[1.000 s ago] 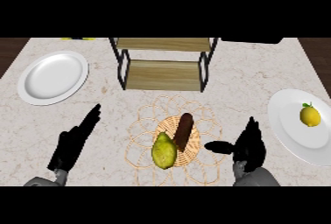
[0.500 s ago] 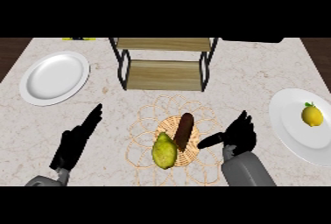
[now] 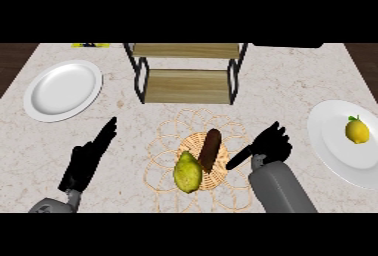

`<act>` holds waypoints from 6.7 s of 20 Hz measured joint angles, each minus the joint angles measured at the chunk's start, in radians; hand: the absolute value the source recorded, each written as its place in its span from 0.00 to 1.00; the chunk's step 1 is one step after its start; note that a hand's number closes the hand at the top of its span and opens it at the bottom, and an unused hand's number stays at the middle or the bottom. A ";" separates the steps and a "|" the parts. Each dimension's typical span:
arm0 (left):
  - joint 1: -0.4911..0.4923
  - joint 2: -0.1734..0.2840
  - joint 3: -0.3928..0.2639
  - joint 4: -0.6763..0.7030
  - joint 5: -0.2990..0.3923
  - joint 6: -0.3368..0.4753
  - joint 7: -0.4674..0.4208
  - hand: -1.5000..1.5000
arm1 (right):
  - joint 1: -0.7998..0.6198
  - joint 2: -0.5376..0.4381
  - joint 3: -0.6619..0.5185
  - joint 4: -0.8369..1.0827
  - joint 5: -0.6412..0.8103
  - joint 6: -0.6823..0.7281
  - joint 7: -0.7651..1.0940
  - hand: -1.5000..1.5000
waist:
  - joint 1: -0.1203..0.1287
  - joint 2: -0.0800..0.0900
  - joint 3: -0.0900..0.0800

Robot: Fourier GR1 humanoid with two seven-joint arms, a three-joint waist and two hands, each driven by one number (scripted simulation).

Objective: Pick the sweet potato from the placemat and place it in the tiered shelf

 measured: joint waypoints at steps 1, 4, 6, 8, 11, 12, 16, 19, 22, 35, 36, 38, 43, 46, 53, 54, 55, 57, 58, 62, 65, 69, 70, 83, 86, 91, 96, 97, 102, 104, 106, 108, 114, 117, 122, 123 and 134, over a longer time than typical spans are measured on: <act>-0.004 0.000 0.003 0.003 0.002 -0.001 0.001 0.50 | -0.005 0.000 -0.003 0.009 0.000 0.010 -0.003 0.00 | -0.001 -0.001 0.000; -0.001 -0.002 0.006 0.011 0.003 -0.004 -0.007 0.50 | -0.024 0.000 -0.015 0.038 -0.003 0.040 -0.008 0.00 | 0.001 -0.002 0.002; -0.001 -0.002 0.006 0.013 0.005 -0.010 -0.008 0.50 | -0.038 0.000 -0.020 0.056 -0.003 0.057 -0.011 0.00 | 0.003 -0.003 0.003; -0.001 -0.002 0.007 0.018 0.007 -0.017 -0.012 0.50 | -0.054 0.000 -0.024 0.076 -0.001 0.075 -0.013 0.00 | 0.004 -0.003 0.003; -0.005 -0.003 0.009 0.019 0.007 -0.017 -0.013 0.50 | -0.072 0.000 -0.031 0.101 -0.005 0.103 -0.015 0.00 | 0.004 -0.004 0.005; -0.009 -0.004 0.010 0.021 0.006 -0.018 -0.013 0.50 | -0.080 0.000 -0.034 0.111 -0.006 0.112 -0.016 0.00 | 0.004 -0.003 0.005; -0.007 -0.009 0.008 0.024 0.003 -0.018 -0.013 0.50 | -0.100 0.000 -0.045 0.143 -0.014 0.140 -0.015 0.00 | 0.006 -0.006 0.005; -0.007 -0.012 0.006 0.030 -0.003 -0.016 -0.019 0.50 | -0.116 0.000 -0.050 0.162 -0.015 0.154 -0.012 1.00 | 0.006 -0.008 0.003; -0.006 -0.013 0.009 0.038 -0.004 -0.019 -0.024 0.50 | -0.129 -0.007 -0.038 0.168 -0.009 0.168 -0.003 1.00 | 0.002 -0.011 -0.002; -0.020 -0.032 0.016 0.060 -0.011 -0.018 -0.022 0.50 | -0.212 -0.013 -0.009 0.238 0.070 0.186 -0.008 1.00 | -0.005 -0.008 0.000; -0.019 -0.029 0.020 0.060 -0.011 -0.019 -0.023 0.50 | -0.218 -0.011 -0.011 0.242 0.084 0.188 -0.011 1.00 | -0.006 -0.008 0.001; -0.024 -0.030 0.020 0.060 -0.013 -0.018 -0.019 0.50 | -0.236 -0.006 -0.014 0.251 0.112 0.195 -0.017 1.00 | -0.009 -0.006 0.005; 0.001 -0.035 0.019 0.048 -0.015 -0.018 -0.021 0.50 | -0.223 -0.017 0.175 0.080 0.046 0.224 -0.068 1.00 | -0.018 -0.001 0.010; 0.012 -0.030 0.030 0.038 -0.017 -0.010 -0.020 0.50 | -0.188 -0.022 0.271 -0.092 0.014 0.252 -0.146 1.00 | -0.038 -0.004 0.011; 0.044 -0.015 0.058 0.022 -0.009 -0.017 -0.020 0.50 | -0.181 -0.040 0.331 -0.501 0.099 0.347 -0.142 1.00 | -0.057 0.001 0.014; 0.048 -0.019 0.055 0.017 -0.015 -0.012 -0.021 0.50 | -0.187 -0.042 0.320 -0.555 0.111 0.354 -0.144 1.00 | -0.057 0.001 0.015; 0.052 -0.022 0.054 0.009 -0.016 -0.009 -0.017 0.50 | -0.201 -0.038 0.305 -0.602 0.122 0.361 -0.144 1.00 | -0.057 0.001 0.015; 0.049 -0.027 0.055 0.020 -0.018 -0.017 -0.027 0.50 | -0.230 -0.028 0.284 -0.680 0.147 0.371 -0.140 1.00 | -0.055 0.002 0.015; 0.054 -0.028 0.053 0.005 -0.021 -0.015 -0.021 0.50 | -0.246 -0.025 0.269 -0.712 0.153 0.382 -0.138 1.00 | -0.052 0.002 0.015; 0.042 -0.036 0.063 0.034 -0.027 -0.034 -0.043 0.50 | -0.348 -0.016 0.174 -0.736 0.165 0.416 -0.157 1.00 | -0.044 0.006 0.016; 0.050 -0.035 0.064 0.013 -0.033 -0.037 -0.039 0.50 | -0.449 -0.012 0.091 -0.680 0.161 0.437 -0.170 1.00 | -0.035 0.008 0.015; 0.026 -0.034 0.078 0.029 -0.033 -0.051 -0.030 0.50 | -0.594 -0.022 -0.039 -0.522 0.164 0.451 -0.213 1.00 | -0.028 0.013 0.015; 0.030 -0.042 0.073 0.029 -0.039 -0.049 -0.036 0.50 | -0.626 -0.025 -0.065 -0.477 0.171 0.447 -0.219 1.00 | -0.026 0.014 0.015; -0.002 -0.069 0.084 0.043 -0.070 -0.069 -0.022 0.50 | -0.919 -0.079 -0.274 0.182 0.163 0.238 -0.417 1.00 | -0.007 0.023 0.015; 0.006 -0.082 0.078 0.042 -0.084 -0.065 -0.038 0.50 | -0.979 -0.085 -0.307 0.326 0.152 0.184 -0.466 1.00 | 0.001 0.026 0.015; -0.009 -0.085 0.079 0.031 -0.089 -0.072 -0.019 0.50 | -1.039 -0.085 -0.352 0.534 0.140 0.108 -0.529 1.00 | 0.019 0.033 0.015; -0.014 -0.078 0.084 0.023 -0.089 -0.085 -0.020 0.50 | -1.038 -0.052 -0.484 0.588 0.007 0.010 -0.600 0.00 | 0.030 0.040 0.017; -0.011 -0.079 0.083 0.023 -0.089 -0.088 -0.024 0.50 | -1.037 -0.045 -0.527 0.583 -0.038 -0.012 -0.607 0.00 | 0.033 0.042 0.017; -0.019 -0.087 0.079 0.035 -0.096 -0.091 -0.032 0.50 | -1.020 -0.014 -0.676 0.582 -0.232 -0.130 -0.717 0.00 | 0.046 0.046 0.018; -0.018 -0.086 0.078 0.033 -0.097 -0.093 -0.028 0.50 | -1.027 -0.009 -0.719 0.579 -0.290 -0.175 -0.773 0.00 | 0.046 0.045 0.018; -0.021 -0.088 0.081 0.036 -0.102 -0.088 -0.026 0.50 | -1.021 -0.006 -0.751 0.578 -0.336 -0.224 -0.843 0.00 | 0.040 0.042 0.017; -0.019 -0.086 0.084 0.047 -0.102 -0.095 -0.037 0.50 | -1.021 -0.004 -0.773 0.572 -0.359 -0.291 -0.903 0.00 | 0.035 0.041 0.017; -0.006 -0.086 0.101 0.042 -0.096 -0.091 -0.027 0.50 | -1.024 -0.031 -0.819 0.536 -0.376 -0.510 -0.993 0.00 | 0.010 0.030 0.016; 0.009 -0.086 0.115 0.049 -0.089 -0.089 -0.029 0.50 | -0.989 -0.067 -0.829 0.498 -0.369 -0.578 -0.997 0.00 | -0.015 0.020 0.016; 0.031 -0.075 0.139 0.045 -0.086 -0.085 -0.021 0.50 | -0.882 -0.113 -0.810 0.386 -0.339 -0.584 -0.907 0.00 | -0.057 0.003 0.016; 0.037 -0.075 0.143 0.044 -0.084 -0.085 -0.019 0.50 | -0.848 -0.113 -0.798 0.348 -0.334 -0.570 -0.888 0.00 | -0.062 0.001 0.016; 0.083 -0.077 0.157 0.014 -0.092 -0.084 -0.023 0.50 | -0.426 -0.179 -0.708 -0.251 -0.421 -0.200 -0.755 0.00 | -0.083 -0.003 0.016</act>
